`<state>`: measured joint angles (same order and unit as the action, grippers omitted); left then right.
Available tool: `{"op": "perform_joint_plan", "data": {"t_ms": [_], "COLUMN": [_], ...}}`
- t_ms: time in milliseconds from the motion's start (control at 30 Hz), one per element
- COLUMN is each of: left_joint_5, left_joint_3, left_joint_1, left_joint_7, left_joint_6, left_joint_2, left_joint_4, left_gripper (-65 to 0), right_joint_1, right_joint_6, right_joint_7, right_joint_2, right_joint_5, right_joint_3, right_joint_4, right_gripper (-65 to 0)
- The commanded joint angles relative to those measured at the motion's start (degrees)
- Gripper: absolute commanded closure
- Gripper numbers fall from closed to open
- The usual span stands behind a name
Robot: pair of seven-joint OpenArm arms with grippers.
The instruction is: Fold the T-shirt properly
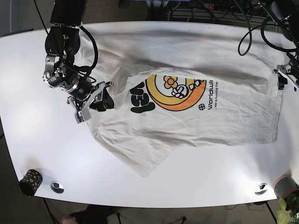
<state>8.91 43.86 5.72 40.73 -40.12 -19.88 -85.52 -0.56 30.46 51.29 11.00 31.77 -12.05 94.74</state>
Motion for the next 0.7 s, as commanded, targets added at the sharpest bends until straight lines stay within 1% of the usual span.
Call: {"op": "perform_joint_plan", "data": {"t_ms": [0, 33, 100, 167, 200, 333, 400, 533, 667], "left_joint_5": [0.81, 0.81, 0.9, 0.9, 0.9, 0.81, 0.98, 0.98, 0.98], "left_joint_3": [0.32, 0.32, 0.32, 0.32, 0.32, 0.32, -0.12, -3.9, -6.98], "left_joint_1": [-0.48, -0.48, -0.48, -0.48, -0.48, 0.13, 2.33, 4.26, 7.16], "left_joint_7": [-0.95, -0.95, -0.95, -0.95, -0.95, -0.95, -0.95, -0.95, -0.95], "left_joint_6": [0.12, 0.12, 0.12, 0.12, 0.12, 0.12, 0.12, 0.12, 0.12], "left_joint_2": [-1.35, -1.35, -1.26, -0.91, -0.21, 0.67, 1.29, 4.45, 6.38], "left_joint_4": [-0.86, -0.95, -0.95, -0.95, -0.95, -2.88, -4.81, -9.21, -12.9], "left_gripper": [-39.0, -39.0, -39.0, -39.0, -39.0, -39.0, -39.0, -39.0, -39.0], "right_joint_1": [-2.12, -2.48, -3.0, -3.0, -2.83, -1.33, 1.39, 6.67, 13.79], "right_joint_6": [0.36, 0.36, 0.44, 0.44, 0.53, 0.53, 0.53, 0.53, 0.53], "right_joint_7": [-1.31, -1.31, -1.31, -1.31, -1.31, -1.31, -0.52, 1.68, 1.68], "right_joint_2": [0.47, 0.56, 1.87, 2.31, 2.75, 3.19, 4.34, 4.51, 4.42], "right_joint_5": [1.42, 1.42, 1.51, 1.68, 1.68, 1.59, 1.68, 1.68, 1.68], "right_joint_3": [-0.21, -0.21, -0.21, -0.21, -0.21, -0.65, -0.65, -0.74, -0.74], "right_joint_4": [0.69, 0.6, 0.6, 0.78, 0.87, 2.89, 5.7, 11.94, 18.1], "right_gripper": [-31.9, -35.4, -45.2, -49.3, -50.3, -50.1, -50.1, -50.1, -50.1]}}
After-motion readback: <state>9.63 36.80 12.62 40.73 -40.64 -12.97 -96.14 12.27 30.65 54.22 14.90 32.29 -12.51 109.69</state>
